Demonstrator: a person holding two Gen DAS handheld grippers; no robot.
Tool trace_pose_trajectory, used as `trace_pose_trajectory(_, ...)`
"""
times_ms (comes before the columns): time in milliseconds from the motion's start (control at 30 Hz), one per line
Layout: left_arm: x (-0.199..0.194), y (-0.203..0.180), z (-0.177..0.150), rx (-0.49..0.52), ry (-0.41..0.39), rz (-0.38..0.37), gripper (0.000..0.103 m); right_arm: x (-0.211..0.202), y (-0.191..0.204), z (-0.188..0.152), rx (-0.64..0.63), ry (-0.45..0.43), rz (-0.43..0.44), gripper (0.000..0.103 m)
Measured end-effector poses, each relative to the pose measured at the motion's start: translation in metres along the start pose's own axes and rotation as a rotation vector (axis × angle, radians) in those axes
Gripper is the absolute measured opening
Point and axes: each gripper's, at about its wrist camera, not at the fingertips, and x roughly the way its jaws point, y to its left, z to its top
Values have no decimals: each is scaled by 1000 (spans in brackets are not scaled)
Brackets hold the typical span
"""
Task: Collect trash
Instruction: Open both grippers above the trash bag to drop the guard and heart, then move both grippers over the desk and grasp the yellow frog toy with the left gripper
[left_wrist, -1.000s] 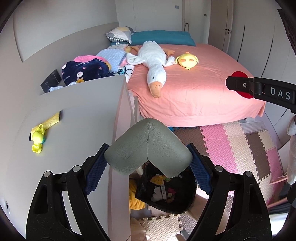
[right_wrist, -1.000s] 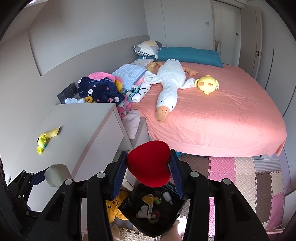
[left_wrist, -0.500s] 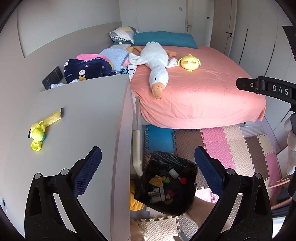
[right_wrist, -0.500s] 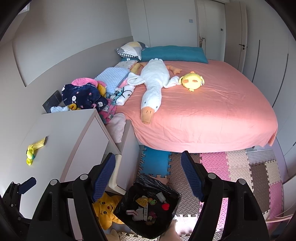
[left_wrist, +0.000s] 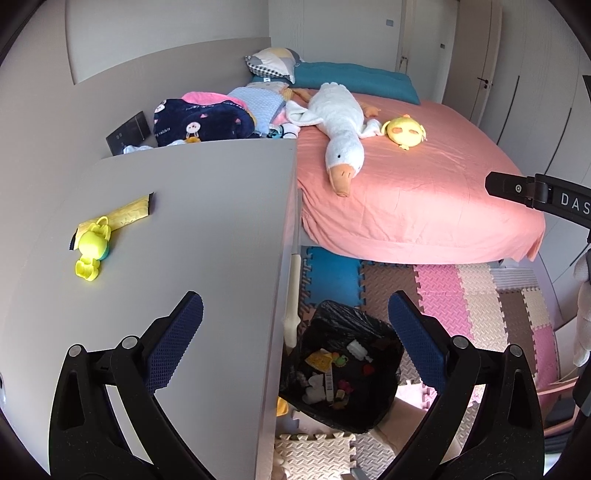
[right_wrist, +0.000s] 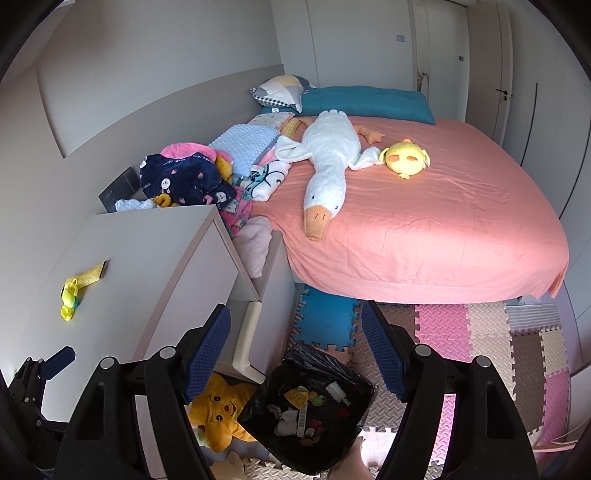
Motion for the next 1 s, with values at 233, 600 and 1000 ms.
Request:
trace_pose_trajectory(233, 5, 29, -3, -41, 9, 27, 97, 14, 29, 1, -33, 10, 49, 74)
trace_pose_trajectory(600, 9, 74, -7, -94, 8, 68, 97, 32, 81, 0, -102, 28, 126, 74)
trace_pose_trajectory(1000, 9, 131, -11, -170, -25, 135, 97, 50, 137, 4, -145, 20, 228, 74)
